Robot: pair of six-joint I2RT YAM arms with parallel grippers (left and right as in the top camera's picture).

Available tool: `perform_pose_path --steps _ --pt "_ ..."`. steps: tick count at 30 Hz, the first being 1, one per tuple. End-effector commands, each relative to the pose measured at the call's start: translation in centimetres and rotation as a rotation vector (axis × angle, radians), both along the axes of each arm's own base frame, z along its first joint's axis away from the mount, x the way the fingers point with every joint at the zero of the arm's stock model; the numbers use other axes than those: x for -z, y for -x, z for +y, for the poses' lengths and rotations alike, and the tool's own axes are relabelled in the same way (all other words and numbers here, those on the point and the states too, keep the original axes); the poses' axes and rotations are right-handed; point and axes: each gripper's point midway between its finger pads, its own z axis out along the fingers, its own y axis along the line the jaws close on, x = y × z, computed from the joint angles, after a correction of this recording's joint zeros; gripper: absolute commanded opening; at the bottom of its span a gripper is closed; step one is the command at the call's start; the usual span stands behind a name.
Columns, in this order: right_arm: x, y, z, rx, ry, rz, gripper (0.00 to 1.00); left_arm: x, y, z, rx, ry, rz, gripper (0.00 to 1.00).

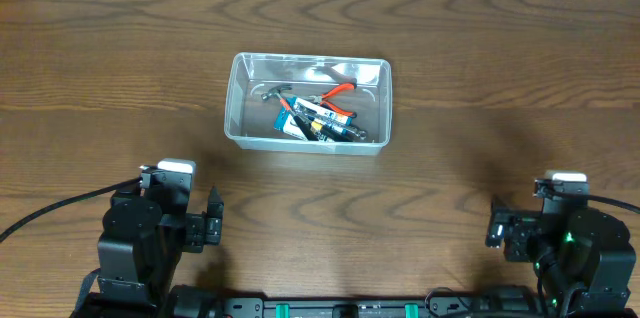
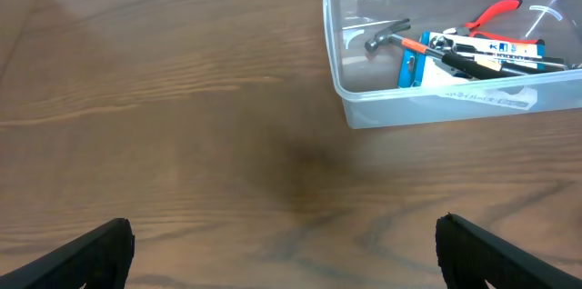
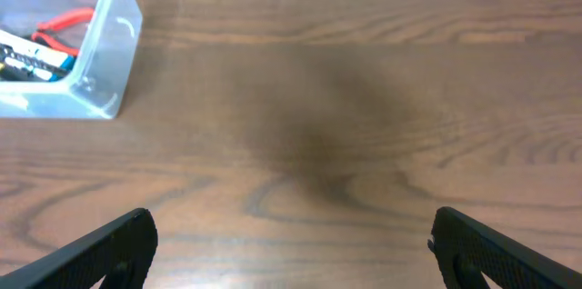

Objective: Pack container

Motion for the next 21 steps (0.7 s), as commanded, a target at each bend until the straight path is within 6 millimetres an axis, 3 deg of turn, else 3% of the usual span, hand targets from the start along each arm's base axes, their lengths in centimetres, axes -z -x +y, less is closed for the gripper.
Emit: perform_pose_path --steps 1,9,13,17,21 --pt "0.6 0.4 0.0 0.006 -0.002 0.024 0.99 0.1 0.1 0.3 -0.017 -0.006 0.003 0.98" --pt "0.8 0.7 0.0 0.004 -0.001 0.032 0.99 0.1 0.1 0.3 -0.017 -0.006 0.003 0.98" --pt "-0.4 1.7 -0.9 0.048 0.021 -0.056 0.99 0.1 0.1 0.3 -0.017 -0.006 0.003 0.98" --pt "-2.1 2.9 0.4 -0.01 -0.042 -0.197 0.99 0.1 0.1 0.3 -0.017 -0.006 0.003 0.98" --pt "-2.7 0.5 1.1 -0.047 -0.057 -0.359 0.99 0.1 0.1 0.3 -0.017 -0.006 0.003 0.98"
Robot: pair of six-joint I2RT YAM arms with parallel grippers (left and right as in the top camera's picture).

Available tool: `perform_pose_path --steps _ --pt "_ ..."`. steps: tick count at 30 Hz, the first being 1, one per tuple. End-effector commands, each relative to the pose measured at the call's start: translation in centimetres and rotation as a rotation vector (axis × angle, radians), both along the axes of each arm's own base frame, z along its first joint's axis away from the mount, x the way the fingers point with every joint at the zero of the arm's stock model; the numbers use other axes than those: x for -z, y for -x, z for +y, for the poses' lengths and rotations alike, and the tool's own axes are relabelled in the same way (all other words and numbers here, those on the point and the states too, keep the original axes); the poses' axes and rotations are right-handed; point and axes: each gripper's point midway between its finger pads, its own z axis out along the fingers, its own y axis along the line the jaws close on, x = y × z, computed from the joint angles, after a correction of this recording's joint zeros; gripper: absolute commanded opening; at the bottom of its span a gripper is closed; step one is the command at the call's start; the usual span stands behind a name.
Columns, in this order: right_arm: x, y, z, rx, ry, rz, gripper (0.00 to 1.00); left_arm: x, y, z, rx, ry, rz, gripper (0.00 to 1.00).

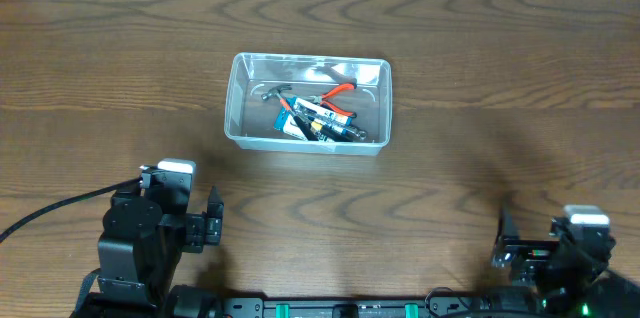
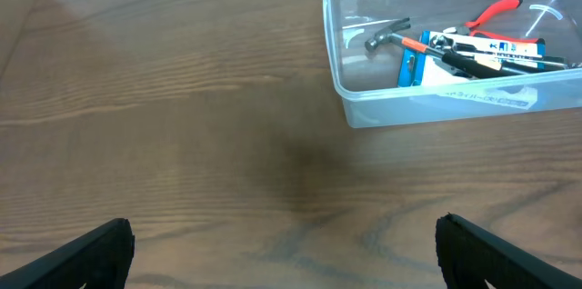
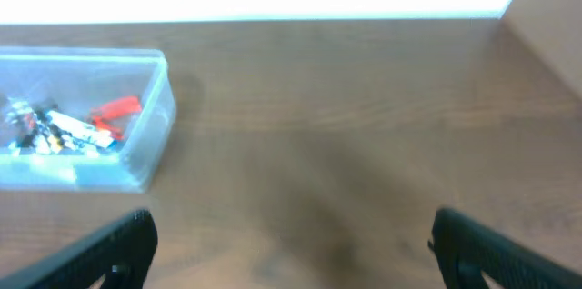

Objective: Pack container

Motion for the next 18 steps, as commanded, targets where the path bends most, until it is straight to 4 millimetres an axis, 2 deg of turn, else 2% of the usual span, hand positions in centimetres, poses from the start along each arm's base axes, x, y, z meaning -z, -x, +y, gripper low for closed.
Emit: perform_pose_path --steps 1,4,7,11,18 --pt "1.7 -2.4 0.8 -0.035 -0.027 -0.043 0.99 0.1 0.0 0.3 -0.017 -0.006 0.002 0.98" --pt "3.1 -5.9 1.1 -0.046 -0.028 -0.14 0.99 0.1 0.0 0.3 -0.017 -0.006 0.002 0.98" --pt "3.7 -8.0 1.2 -0.052 -0.008 -0.239 0.99 0.1 0.0 0.3 -0.017 -0.006 0.002 0.98" --pt "5.1 -9.1 1.0 -0.06 0.074 -0.312 0.99 0.1 0.0 0.3 -0.017 -0.006 0.002 0.98" --pt "8.3 -9.3 1.1 -0.07 0.137 -0.297 0.99 0.1 0.0 0.3 -0.017 -0.006 0.002 0.98"
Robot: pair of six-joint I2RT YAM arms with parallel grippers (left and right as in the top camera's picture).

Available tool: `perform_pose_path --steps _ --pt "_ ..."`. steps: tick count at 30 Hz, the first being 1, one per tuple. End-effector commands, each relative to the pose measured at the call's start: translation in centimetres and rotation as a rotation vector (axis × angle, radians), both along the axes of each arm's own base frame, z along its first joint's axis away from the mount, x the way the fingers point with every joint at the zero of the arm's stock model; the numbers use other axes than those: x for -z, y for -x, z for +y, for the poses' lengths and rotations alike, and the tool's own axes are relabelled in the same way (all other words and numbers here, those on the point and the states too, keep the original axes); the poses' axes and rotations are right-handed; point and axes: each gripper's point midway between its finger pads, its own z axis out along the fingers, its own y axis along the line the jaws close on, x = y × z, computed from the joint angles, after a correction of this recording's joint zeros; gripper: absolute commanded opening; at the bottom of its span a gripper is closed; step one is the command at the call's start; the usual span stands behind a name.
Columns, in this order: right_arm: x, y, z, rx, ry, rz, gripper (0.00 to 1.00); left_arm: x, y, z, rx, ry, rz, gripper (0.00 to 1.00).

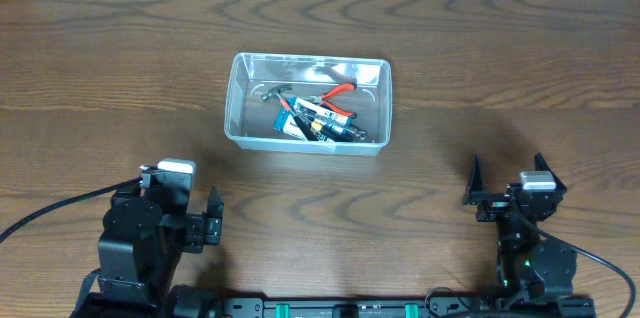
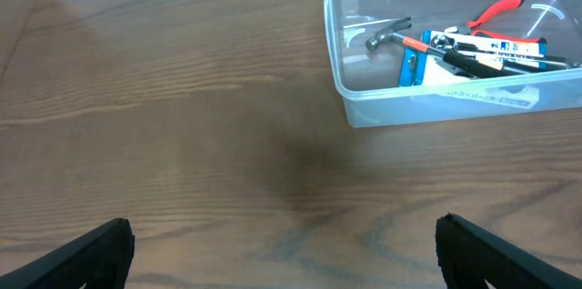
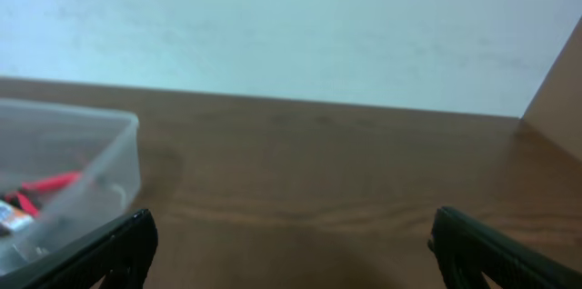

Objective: Pack container

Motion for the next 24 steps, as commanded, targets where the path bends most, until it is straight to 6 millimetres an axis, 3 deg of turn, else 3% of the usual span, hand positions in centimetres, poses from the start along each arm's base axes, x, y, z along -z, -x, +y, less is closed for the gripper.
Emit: perform_pose_path --steps 1,5,24 --pt "1.1 0.0 0.4 -0.015 0.052 0.024 0.99 0.0 0.0 0.3 -0.015 -0.004 0.001 0.98" --pt "3.4 0.2 0.4 -0.019 0.057 0.113 0.99 0.0 0.0 0.3 -0.015 -0.004 0.001 0.98" --pt "3.4 0.2 0.9 -0.045 0.039 0.111 0.99 0.0 0.0 0.3 -0.015 -0.004 0.001 0.98"
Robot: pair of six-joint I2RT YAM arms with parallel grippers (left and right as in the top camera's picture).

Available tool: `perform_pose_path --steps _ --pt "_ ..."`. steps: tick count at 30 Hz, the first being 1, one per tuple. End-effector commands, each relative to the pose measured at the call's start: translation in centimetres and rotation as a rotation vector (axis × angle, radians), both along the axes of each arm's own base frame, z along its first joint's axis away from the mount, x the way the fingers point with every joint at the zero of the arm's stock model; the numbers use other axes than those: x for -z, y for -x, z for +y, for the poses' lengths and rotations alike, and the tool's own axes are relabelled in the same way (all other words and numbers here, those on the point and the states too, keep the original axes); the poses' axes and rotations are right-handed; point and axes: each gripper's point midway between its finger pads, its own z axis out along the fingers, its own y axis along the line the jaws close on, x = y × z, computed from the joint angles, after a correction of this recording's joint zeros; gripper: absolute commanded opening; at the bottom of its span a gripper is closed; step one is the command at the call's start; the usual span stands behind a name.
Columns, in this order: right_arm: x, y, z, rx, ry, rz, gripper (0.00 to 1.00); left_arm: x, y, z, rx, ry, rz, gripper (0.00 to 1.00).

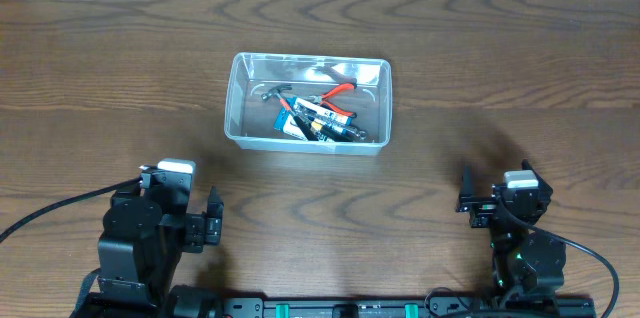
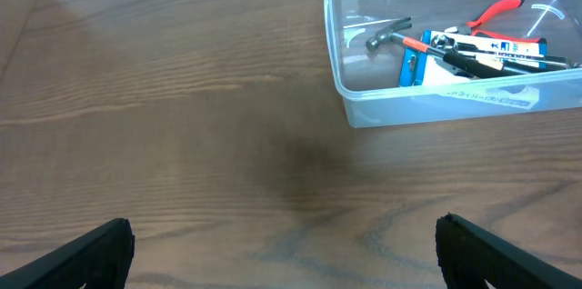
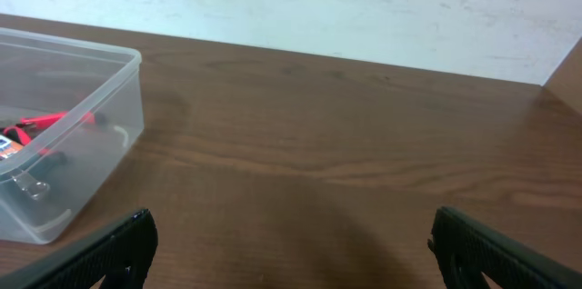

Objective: Pack container

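Observation:
A clear plastic container (image 1: 236, 108) stands mid-table, holding a small hammer (image 1: 272, 91), red-handled pliers (image 1: 340, 88), and a blue-and-white packet (image 1: 318, 122). The same container (image 2: 344, 98) shows at the upper right of the left wrist view and the container (image 3: 109, 107) at the left of the right wrist view. My left gripper (image 2: 282, 257) is open and holds nothing, low at the near left edge. My right gripper (image 3: 291, 251) is open and holds nothing, at the near right, pointing across the table.
The wooden table (image 1: 500, 78) stretches all around the container. A pale wall rises behind the table's far edge in the right wrist view.
The right arm has shifted slightly left and its camera has tipped down a little, showing more table and more of the container. The left arm and the container are unchanged.
The right gripper first looked straight down at the table beside the container. Then it sat back at the near right edge, tilted up. Then it looked level at the wall, and now slightly lower. It stayed open throughout. The left gripper never moved.

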Motion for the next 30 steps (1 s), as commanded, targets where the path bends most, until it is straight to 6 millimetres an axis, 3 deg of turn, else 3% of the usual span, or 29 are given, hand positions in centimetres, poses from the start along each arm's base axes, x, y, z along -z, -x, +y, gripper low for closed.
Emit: perform_pose_path --steps 1,12,14,21,26,30 --pt "0.0 0.0 0.5 -0.023 0.004 -0.003 0.99 0.0 0.0 0.3 -0.015 -0.003 0.001 0.98" --pt "0.0 0.0 0.5 -0.023 0.004 -0.003 0.99 0.1 0.1 0.5 -0.012 -0.026 0.002 0.98" --pt "0.0 0.0 0.5 -0.023 0.004 -0.003 0.99 0.2 0.5 1.0 -0.017 -0.062 0.012 0.98" --pt "0.0 0.0 0.5 -0.023 0.004 -0.003 0.99 2.1 2.3 0.1 0.026 0.015 -0.065 0.98" --pt "0.0 0.0 0.5 -0.023 0.004 -0.003 0.99 4.2 0.5 0.1 -0.001 0.049 -0.21 0.98" --pt "0.0 0.0 0.5 -0.023 0.004 -0.003 0.99 4.3 -1.8 0.1 -0.011 0.065 -0.363 0.98"
